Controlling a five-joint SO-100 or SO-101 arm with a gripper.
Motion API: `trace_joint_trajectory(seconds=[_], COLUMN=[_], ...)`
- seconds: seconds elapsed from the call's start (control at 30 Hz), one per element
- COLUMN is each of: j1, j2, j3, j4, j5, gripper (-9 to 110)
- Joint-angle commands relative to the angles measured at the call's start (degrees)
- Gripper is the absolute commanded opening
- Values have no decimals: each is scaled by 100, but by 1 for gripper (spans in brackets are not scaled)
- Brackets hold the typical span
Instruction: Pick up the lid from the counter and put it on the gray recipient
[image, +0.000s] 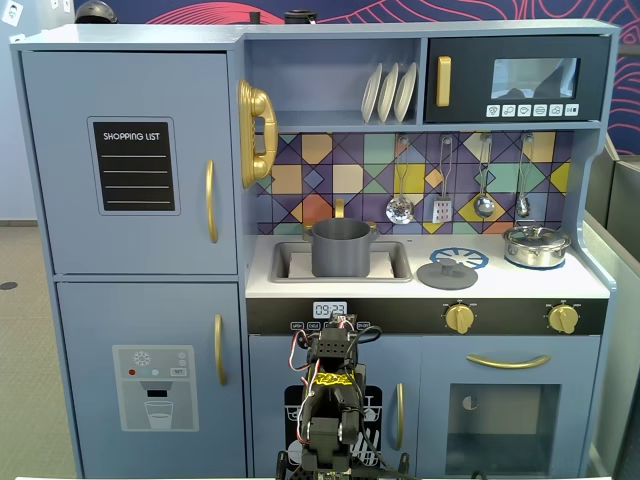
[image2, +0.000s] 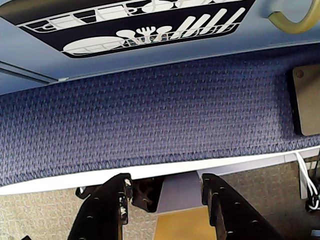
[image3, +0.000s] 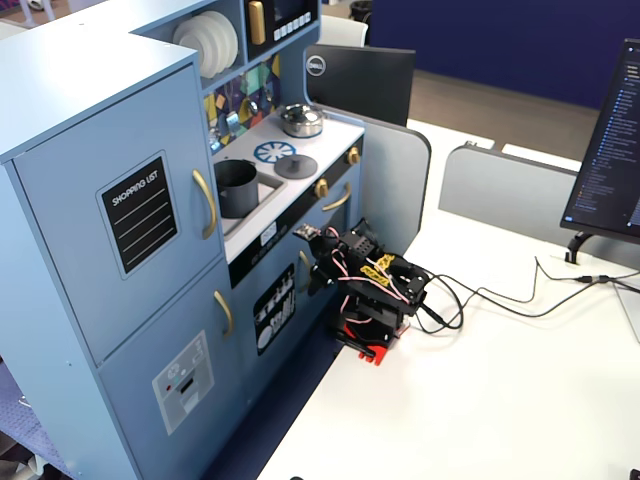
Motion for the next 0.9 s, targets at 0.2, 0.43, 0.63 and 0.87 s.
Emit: trace_joint_trajectory(seconds=[0.2,0.43,0.63,0.87], j1=[114,193,220,888], j2=[-26,-35,-422,-1503], j3=[114,105,-1063,-3516], j4=[905,703,404,-562], j5=[422,211,62,-202], gripper=[0,0,0,0])
